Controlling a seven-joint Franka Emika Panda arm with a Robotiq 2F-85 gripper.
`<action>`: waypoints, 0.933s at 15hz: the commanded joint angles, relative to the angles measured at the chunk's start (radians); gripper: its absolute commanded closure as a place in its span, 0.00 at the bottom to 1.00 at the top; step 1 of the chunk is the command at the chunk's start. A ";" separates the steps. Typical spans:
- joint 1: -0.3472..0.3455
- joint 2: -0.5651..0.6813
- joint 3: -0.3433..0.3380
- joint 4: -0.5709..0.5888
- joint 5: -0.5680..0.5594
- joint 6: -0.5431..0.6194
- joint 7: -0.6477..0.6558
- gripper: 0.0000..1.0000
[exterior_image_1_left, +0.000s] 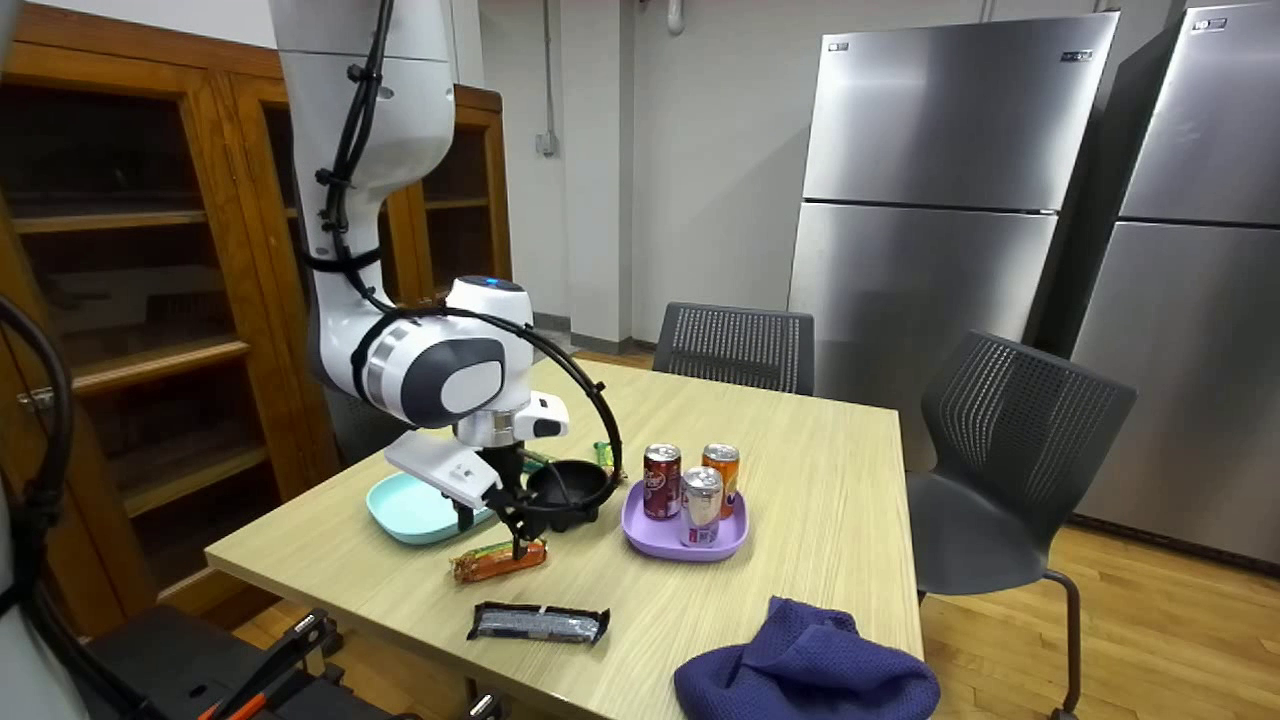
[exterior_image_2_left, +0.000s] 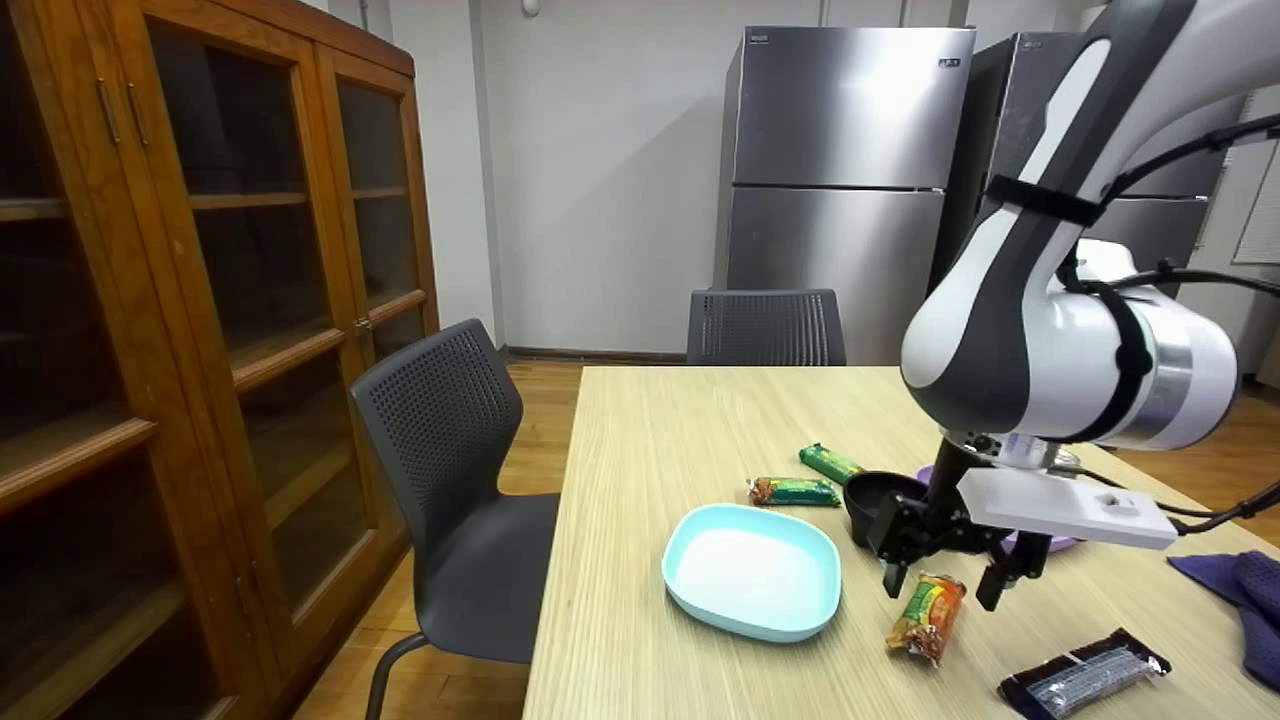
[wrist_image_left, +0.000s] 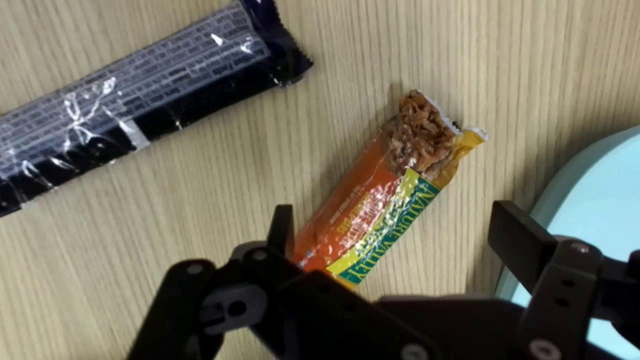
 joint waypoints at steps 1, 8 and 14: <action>0.028 0.030 -0.022 0.011 -0.042 0.042 0.076 0.00; 0.050 0.070 -0.052 0.042 -0.064 0.048 0.121 0.00; 0.060 0.090 -0.059 0.062 -0.069 0.044 0.125 0.25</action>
